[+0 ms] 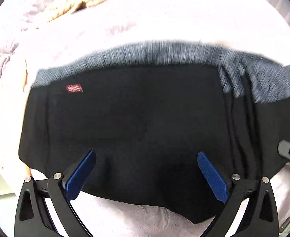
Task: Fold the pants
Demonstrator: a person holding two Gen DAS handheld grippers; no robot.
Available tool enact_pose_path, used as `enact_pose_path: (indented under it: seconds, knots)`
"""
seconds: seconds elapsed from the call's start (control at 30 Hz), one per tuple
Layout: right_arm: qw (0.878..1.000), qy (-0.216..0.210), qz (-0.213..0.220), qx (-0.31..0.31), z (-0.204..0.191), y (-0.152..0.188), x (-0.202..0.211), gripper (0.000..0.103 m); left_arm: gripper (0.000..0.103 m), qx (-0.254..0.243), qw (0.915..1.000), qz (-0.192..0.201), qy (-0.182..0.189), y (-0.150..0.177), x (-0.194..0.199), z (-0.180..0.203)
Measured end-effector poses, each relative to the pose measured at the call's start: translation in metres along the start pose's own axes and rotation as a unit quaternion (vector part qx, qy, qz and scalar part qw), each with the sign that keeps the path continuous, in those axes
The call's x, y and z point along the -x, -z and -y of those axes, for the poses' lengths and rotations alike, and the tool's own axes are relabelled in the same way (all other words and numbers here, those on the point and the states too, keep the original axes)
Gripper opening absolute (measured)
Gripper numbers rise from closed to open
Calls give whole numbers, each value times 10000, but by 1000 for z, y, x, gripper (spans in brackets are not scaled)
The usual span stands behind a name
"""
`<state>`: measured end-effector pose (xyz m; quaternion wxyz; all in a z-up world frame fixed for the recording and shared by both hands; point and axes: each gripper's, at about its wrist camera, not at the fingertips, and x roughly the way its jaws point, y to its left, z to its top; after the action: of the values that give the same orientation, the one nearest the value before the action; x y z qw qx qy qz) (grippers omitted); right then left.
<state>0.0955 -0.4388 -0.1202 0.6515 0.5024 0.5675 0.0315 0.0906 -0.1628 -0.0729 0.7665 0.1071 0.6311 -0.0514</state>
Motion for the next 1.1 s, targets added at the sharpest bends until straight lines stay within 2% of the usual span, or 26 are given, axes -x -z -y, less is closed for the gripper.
enact_pose_path:
  seconds: [0.07, 0.1, 0.13, 0.2, 0.23, 0.3, 0.37, 0.4, 0.43, 0.5, 0.53, 0.57, 0.6, 0.73, 0.83, 0.97, 1.03, 1.1]
  knots:
    - [9982, 112, -332, 487, -18, -4, 11, 22, 103, -50, 9998, 166, 93, -7, 16, 2]
    - [9954, 138, -404, 862, -30, -3, 23, 31, 103, -100, 9995, 269, 152, -11, 24, 6]
    - [9930, 140, -358, 1114, -38, -3, 33, 32, 103, -148, 9990, 353, 226, -15, 31, 12]
    - [9874, 163, -11, 1573, -50, -7, 63, 32, 103, -239, 9974, 473, 481, -26, 43, 30]
    - [9856, 221, 334, 1645, -51, -14, 79, 32, 103, -240, 9966, 487, 618, -31, 46, 41]
    - [9842, 450, 909, 1449, -43, -39, 98, 32, 103, -243, 9936, 520, 976, -44, 49, 70]
    - [9884, 532, 1036, 970, -27, -70, 97, 28, 103, -321, 9909, 518, 1197, -54, 43, 97]
    - [9895, 514, 1054, 843, -21, -82, 91, 27, 103, -373, 9913, 471, 1174, -58, 35, 109]
    - [9895, 579, 1034, 826, -18, -92, 82, 27, 103, -465, 9938, 381, 938, -60, 21, 119]
    - [9933, 731, 617, 650, -7, -104, 50, 27, 103, -637, 9973, 61, 352, -62, -6, 131]
    - [9956, 608, 463, 539, -3, -104, 40, 27, 103, -590, 9969, -73, 507, -57, -18, 125]
    - [9966, 487, 410, 523, -2, -99, 33, 27, 103, -387, 9960, -49, 805, -51, -20, 114]
    - [9957, 526, 370, 660, -7, -92, 28, 27, 103, -313, 9958, -83, 861, -46, -19, 106]
    - [9910, 712, 39, 1136, -18, -64, 22, 27, 103, -326, 9982, -71, 491, -31, 10, 84]
    - [9879, 752, -200, 1338, -34, -45, 31, 27, 103, -32, 9997, -118, 225, -9, 36, 57]
    - [9705, 860, -458, 2205, -65, -10, 25, 28, 103, 411, 9985, -344, -129, 27, 59, 32]
    - [9667, 873, -751, 2284, -72, -1, 5, 43, 103, 682, 9964, -441, -254, 45, 72, 21]
    - [9662, 933, -996, 2186, -62, 7, -17, 45, 103, 1002, 9932, -482, -349, 63, 86, 10]
